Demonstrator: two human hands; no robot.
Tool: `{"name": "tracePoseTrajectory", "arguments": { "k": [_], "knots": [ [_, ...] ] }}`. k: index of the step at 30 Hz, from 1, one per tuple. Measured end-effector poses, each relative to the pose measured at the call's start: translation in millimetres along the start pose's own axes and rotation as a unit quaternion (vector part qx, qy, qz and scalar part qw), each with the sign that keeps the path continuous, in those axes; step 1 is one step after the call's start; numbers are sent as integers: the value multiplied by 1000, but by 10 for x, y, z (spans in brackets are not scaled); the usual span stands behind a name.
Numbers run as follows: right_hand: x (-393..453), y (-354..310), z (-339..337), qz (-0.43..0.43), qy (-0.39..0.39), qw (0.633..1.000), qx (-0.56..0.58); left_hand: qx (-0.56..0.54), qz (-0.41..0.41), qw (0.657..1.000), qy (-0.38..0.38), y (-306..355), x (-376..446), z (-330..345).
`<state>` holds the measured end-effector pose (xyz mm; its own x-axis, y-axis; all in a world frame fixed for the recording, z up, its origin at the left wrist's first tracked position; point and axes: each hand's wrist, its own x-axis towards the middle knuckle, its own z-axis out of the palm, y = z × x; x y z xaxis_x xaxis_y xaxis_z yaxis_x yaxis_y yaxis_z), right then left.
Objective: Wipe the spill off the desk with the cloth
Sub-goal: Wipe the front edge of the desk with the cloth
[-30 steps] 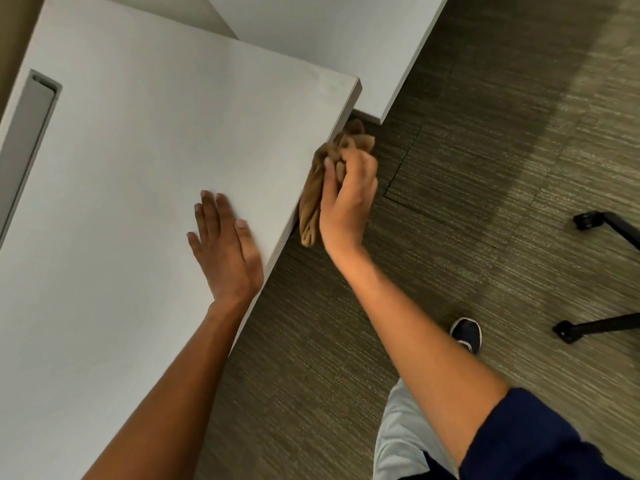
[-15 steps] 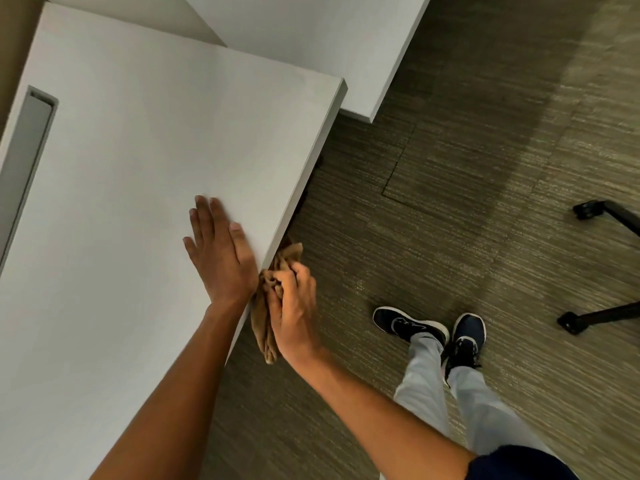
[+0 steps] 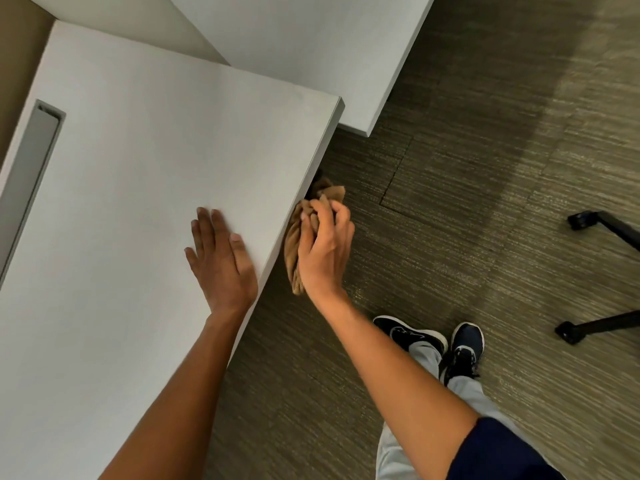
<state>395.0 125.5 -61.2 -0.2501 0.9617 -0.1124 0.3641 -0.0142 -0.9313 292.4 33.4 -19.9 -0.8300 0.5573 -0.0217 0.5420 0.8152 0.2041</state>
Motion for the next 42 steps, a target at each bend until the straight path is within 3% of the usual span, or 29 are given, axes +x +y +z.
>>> {"name": "tracePoseTrajectory", "arguments": {
  "k": [5, 17, 25, 36, 42],
  "knots": [
    [682, -146, -104, 24, 79, 997, -10, -1, -4, 1000, -4, -9, 4, -3],
    [1620, -355, -272, 46, 130, 989, -42, -1, -6, 1000, -13, 35, -6, -27],
    [1512, -344, -335, 62, 45, 988, 137, 10, -7, 1000, -25, 41, -21, -57],
    [680, -301, -318, 25, -42, 993, 106, 26, -5, 999, -42, 42, -18, -76],
    [473, -292, -505, 13, -129, 989, 67, 27, -1, 999, -39, 7, -22, -49]
  ]
}}
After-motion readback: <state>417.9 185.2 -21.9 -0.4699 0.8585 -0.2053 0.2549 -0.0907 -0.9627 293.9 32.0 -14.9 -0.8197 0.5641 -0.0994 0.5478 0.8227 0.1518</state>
